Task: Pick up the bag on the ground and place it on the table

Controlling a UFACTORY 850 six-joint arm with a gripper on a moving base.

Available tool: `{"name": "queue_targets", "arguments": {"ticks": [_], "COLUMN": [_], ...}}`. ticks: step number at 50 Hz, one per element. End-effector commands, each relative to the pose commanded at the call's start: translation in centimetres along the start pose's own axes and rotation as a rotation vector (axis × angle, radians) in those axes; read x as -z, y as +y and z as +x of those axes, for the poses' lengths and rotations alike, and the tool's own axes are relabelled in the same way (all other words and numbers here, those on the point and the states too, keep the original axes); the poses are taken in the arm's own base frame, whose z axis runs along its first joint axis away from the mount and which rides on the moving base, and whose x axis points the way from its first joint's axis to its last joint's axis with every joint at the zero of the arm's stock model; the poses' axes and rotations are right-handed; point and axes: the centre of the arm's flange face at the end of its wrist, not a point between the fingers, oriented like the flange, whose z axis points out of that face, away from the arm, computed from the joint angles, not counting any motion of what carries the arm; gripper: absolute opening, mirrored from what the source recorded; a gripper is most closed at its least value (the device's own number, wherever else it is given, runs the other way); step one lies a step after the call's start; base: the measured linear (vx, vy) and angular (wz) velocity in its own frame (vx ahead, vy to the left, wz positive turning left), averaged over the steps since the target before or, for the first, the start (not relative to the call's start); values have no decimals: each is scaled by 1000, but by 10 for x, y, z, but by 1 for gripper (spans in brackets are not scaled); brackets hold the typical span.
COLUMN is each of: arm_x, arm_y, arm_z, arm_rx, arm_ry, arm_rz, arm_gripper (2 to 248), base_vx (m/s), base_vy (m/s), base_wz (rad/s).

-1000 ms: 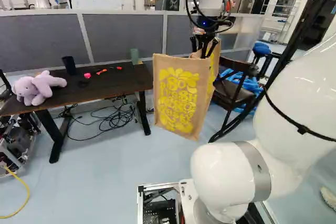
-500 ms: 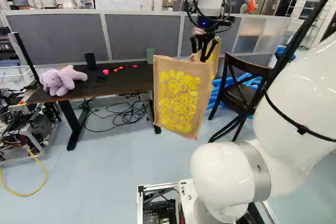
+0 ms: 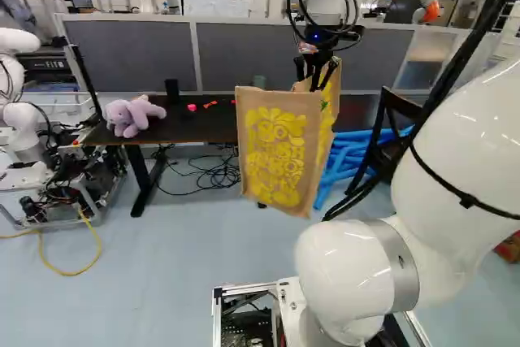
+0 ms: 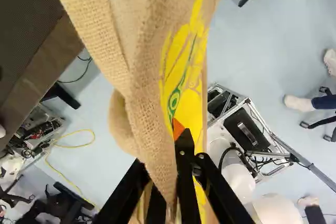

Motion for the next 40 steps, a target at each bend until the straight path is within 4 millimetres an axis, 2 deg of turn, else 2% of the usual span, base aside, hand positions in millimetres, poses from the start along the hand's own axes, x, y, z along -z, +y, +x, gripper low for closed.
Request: {"name": "queue_targets", "arguments": {"ticks": [13,40], "arm_x": [0,0], "arm_y": [0,0], "arm_z": [0,0], "arm_rx": [0,0], "arm_ry": [0,0], "arm_rz": [0,0], "arm_gripper": [22,22], "base_vx": [110,77], "base_vy": [57,3], "base_wz": [244,7]}}
